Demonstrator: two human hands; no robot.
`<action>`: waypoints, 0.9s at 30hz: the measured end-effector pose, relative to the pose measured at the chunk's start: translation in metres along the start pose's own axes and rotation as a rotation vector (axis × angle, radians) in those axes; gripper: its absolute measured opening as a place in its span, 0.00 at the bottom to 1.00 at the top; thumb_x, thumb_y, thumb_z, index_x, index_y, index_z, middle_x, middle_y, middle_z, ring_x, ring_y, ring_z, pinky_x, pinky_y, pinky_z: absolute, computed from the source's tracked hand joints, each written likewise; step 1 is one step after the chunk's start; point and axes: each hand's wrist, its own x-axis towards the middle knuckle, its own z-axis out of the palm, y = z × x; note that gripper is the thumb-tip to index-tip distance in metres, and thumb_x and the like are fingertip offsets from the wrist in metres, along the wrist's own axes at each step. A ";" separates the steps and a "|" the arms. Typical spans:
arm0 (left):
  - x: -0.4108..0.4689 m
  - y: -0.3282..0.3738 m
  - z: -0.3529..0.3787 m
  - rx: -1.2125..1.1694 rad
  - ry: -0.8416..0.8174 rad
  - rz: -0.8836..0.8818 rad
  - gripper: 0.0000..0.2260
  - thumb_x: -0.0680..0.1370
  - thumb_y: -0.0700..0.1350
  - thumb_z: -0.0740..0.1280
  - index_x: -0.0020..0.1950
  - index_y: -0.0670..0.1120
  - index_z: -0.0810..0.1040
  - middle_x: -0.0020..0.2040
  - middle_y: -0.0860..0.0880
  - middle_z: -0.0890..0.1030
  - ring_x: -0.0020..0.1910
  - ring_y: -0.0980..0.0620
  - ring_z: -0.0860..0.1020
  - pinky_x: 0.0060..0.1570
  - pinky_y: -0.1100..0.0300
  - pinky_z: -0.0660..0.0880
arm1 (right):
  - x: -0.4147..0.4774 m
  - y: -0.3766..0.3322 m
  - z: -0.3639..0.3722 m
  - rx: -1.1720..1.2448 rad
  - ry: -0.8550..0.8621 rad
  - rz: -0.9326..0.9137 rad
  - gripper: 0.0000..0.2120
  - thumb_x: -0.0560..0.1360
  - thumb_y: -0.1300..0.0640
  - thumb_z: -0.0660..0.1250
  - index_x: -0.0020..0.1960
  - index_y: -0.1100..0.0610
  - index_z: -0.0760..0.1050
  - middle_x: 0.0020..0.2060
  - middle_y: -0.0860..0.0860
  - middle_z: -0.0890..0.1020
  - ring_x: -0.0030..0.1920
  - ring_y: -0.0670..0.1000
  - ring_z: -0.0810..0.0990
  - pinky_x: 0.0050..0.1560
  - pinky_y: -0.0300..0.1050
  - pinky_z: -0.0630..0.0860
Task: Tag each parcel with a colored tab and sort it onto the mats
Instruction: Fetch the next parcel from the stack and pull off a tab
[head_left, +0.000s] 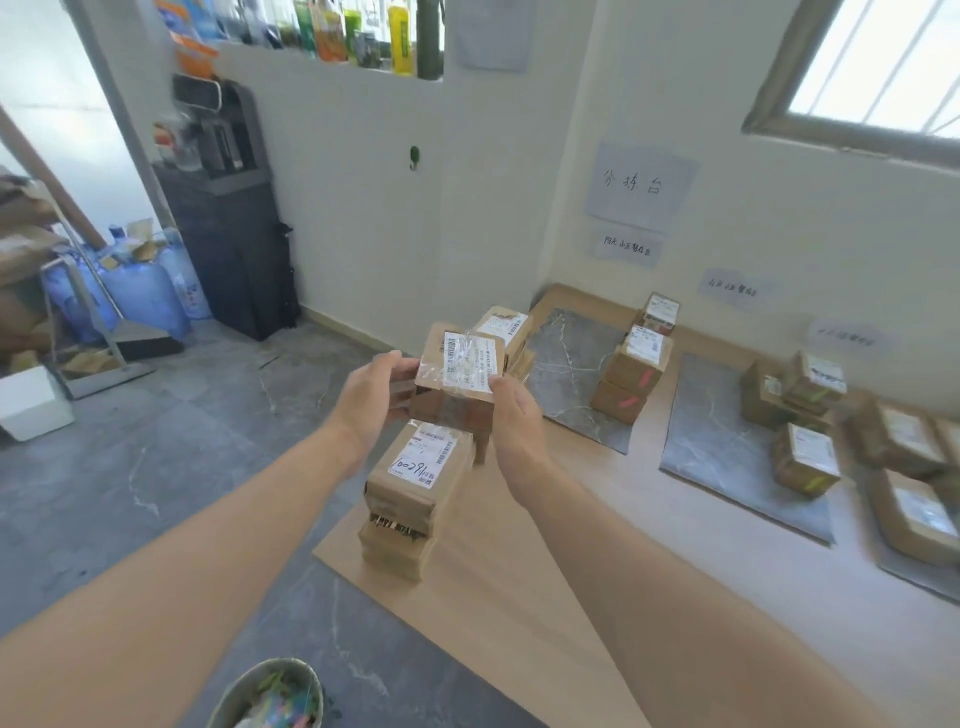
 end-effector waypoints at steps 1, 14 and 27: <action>-0.002 0.004 0.004 -0.010 -0.018 0.006 0.20 0.84 0.51 0.53 0.59 0.44 0.82 0.50 0.49 0.87 0.49 0.49 0.83 0.48 0.58 0.78 | -0.002 -0.005 -0.004 0.001 0.019 -0.015 0.13 0.83 0.48 0.56 0.56 0.49 0.79 0.51 0.46 0.84 0.52 0.47 0.80 0.49 0.44 0.73; -0.025 0.039 0.080 -0.095 -0.205 0.051 0.16 0.83 0.49 0.55 0.51 0.46 0.81 0.38 0.54 0.86 0.40 0.54 0.83 0.53 0.52 0.79 | -0.031 -0.041 -0.086 0.032 0.180 -0.116 0.12 0.85 0.51 0.56 0.46 0.43 0.73 0.42 0.34 0.76 0.44 0.36 0.73 0.49 0.35 0.67; -0.063 0.012 0.227 0.014 -0.359 -0.038 0.19 0.84 0.54 0.55 0.54 0.46 0.82 0.49 0.50 0.86 0.50 0.46 0.82 0.56 0.50 0.76 | -0.071 -0.005 -0.234 0.031 0.388 -0.056 0.13 0.84 0.52 0.56 0.46 0.46 0.78 0.46 0.44 0.83 0.51 0.47 0.80 0.51 0.44 0.74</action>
